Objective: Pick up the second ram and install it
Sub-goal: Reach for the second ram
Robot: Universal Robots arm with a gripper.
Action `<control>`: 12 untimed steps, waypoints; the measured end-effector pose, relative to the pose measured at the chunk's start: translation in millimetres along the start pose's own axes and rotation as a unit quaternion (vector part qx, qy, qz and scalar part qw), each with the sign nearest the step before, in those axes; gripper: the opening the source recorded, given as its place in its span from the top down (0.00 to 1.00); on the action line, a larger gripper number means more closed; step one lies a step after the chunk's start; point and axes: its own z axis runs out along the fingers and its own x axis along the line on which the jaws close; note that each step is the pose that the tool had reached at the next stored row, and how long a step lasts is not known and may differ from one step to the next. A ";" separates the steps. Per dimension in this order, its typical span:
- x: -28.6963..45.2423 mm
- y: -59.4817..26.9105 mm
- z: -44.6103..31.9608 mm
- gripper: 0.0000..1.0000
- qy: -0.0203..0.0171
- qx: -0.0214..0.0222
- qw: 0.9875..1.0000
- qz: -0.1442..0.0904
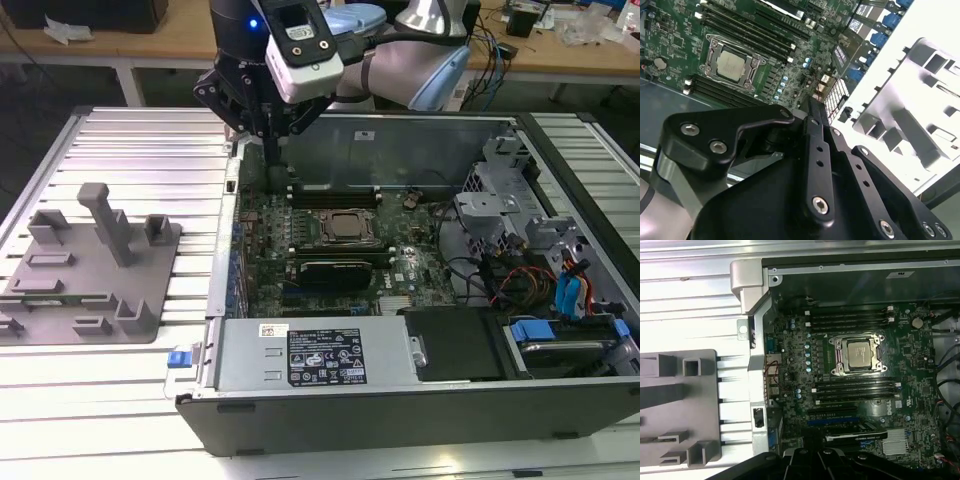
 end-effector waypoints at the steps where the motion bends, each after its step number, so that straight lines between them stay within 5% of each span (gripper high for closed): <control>1: 0.7 -0.1 0.0 0.92 0.000 0.000 1.000 0.000; 8: 6.1 -0.5 -0.3 0.92 0.000 0.000 1.000 0.000; 12: 15.9 -1.2 -0.4 0.92 0.000 0.000 1.000 0.000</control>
